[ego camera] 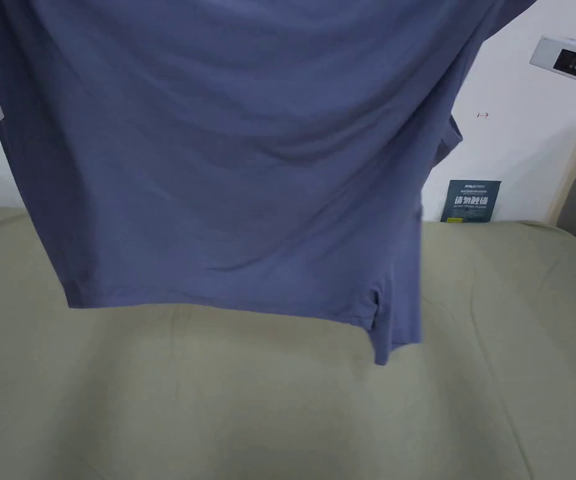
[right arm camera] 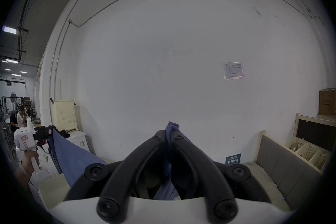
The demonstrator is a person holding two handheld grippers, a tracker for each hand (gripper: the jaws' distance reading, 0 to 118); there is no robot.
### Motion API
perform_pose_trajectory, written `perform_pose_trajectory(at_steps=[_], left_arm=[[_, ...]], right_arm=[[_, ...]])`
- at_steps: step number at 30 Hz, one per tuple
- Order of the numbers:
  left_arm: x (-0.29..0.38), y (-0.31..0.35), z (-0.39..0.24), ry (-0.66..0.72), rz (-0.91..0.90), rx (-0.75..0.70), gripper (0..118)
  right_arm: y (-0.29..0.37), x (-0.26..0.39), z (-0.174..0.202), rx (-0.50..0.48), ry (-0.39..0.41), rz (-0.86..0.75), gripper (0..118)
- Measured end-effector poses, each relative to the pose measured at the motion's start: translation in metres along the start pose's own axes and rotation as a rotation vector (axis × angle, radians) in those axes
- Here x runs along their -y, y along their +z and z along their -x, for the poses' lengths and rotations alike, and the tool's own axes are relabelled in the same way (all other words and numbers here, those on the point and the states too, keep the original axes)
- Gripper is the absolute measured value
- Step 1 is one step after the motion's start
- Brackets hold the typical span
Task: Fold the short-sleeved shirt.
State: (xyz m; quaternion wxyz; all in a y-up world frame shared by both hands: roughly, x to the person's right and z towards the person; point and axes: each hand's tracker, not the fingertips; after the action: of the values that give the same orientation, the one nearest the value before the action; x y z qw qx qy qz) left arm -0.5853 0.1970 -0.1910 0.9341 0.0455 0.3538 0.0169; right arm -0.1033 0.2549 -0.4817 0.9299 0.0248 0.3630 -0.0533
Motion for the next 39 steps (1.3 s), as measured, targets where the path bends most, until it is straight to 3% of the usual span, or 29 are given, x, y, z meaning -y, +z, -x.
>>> perform_pose_trajectory(at_steps=[9,12,19,29,38,39], left_arm=[[0.093,-0.008,-0.015,0.0,0.097,0.047,5],[0.145,0.0,-0.021,0.009,0.149,0.075,5],[0.24,0.045,-0.023,0.084,0.247,0.114,5],[0.252,0.191,-0.005,0.031,0.337,0.209,5],[0.349,0.321,0.027,-0.041,0.712,0.307,5],[0.365,0.33,0.025,-0.116,0.757,0.322,5]], right_arm=[[-0.01,0.088,-0.035,0.027,-0.062,0.076,6],[0.004,0.138,-0.045,0.019,-0.129,0.116,6],[0.046,0.221,-0.051,0.013,-0.154,0.201,6],[0.202,0.273,-0.036,-0.036,-0.182,0.302,6],[0.333,0.397,-0.012,0.007,-0.125,0.709,6],[0.341,0.413,-0.012,-0.001,-0.115,0.773,6]])
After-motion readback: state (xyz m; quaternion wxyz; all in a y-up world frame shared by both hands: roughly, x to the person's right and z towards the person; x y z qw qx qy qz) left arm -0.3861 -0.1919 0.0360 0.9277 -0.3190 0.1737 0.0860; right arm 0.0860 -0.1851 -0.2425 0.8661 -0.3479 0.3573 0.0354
